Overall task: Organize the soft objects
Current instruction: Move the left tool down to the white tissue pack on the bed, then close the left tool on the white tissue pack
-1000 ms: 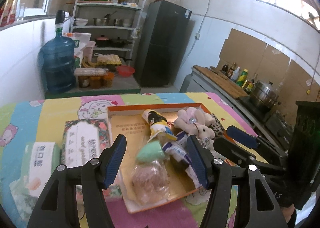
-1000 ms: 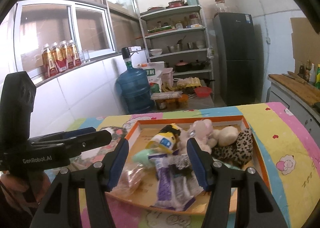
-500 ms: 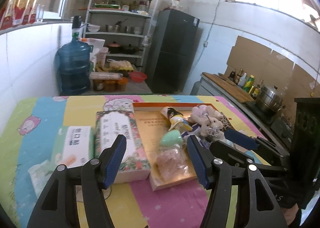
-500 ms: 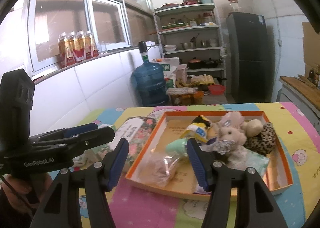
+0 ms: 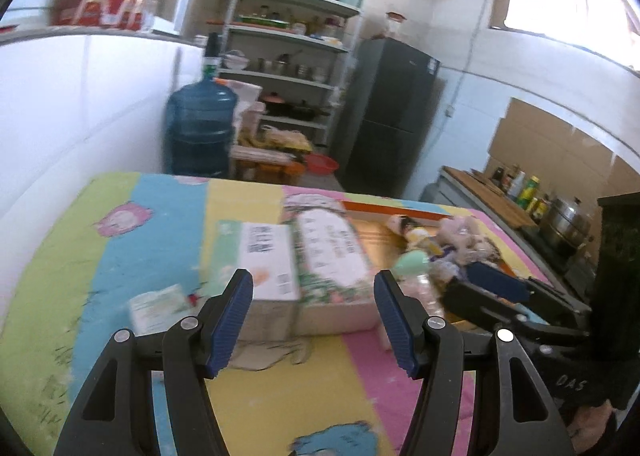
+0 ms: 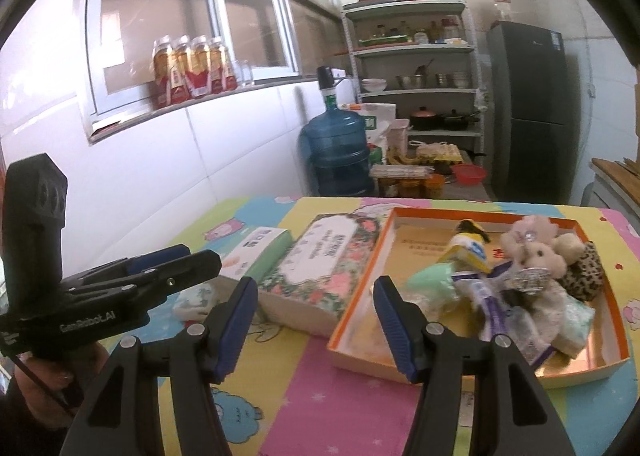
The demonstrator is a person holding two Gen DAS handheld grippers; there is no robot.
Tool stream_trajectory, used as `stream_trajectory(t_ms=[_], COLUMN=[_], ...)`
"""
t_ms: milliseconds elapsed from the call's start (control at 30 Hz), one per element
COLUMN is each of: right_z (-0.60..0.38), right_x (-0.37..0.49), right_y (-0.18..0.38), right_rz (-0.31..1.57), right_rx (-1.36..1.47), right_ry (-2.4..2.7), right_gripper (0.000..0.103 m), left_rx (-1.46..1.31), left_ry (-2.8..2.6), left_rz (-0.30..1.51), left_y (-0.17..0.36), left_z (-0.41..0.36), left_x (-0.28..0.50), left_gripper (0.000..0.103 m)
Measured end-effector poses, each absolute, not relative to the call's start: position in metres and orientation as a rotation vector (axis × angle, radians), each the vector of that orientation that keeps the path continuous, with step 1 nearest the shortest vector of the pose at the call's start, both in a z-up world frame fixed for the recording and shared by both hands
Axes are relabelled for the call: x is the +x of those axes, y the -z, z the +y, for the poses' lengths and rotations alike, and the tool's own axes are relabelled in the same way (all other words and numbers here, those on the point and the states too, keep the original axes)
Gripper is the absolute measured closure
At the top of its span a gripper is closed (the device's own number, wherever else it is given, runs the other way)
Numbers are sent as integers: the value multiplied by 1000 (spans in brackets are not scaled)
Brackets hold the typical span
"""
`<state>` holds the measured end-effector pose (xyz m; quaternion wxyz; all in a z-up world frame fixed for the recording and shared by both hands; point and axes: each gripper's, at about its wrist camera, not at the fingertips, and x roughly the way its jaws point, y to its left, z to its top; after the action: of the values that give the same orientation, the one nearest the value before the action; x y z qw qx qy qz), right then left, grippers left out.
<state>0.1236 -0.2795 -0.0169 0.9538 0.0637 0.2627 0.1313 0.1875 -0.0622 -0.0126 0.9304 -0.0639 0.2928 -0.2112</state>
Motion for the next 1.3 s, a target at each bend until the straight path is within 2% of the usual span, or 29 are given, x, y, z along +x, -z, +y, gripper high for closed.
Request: stream_trajectory(t_ms=[400, 667, 833, 1300], right_z=[-245, -253, -262, -271], right_x=[133, 134, 135, 142], right_y=[27, 34, 37, 48], right_rz=[560, 573, 576, 593], right_rx=[98, 122, 141, 173], right_ry=[-341, -342, -335, -343], right_gripper=[43, 43, 43, 43], left_rx=[-156, -131, -125, -109], left_ry=[245, 187, 137, 85], left_rz=[657, 717, 752, 858], left_y=[52, 72, 82, 102], left_z=[-12, -18, -19, -19], left_x=[189, 197, 207, 229], left_gripper=[38, 37, 31, 31])
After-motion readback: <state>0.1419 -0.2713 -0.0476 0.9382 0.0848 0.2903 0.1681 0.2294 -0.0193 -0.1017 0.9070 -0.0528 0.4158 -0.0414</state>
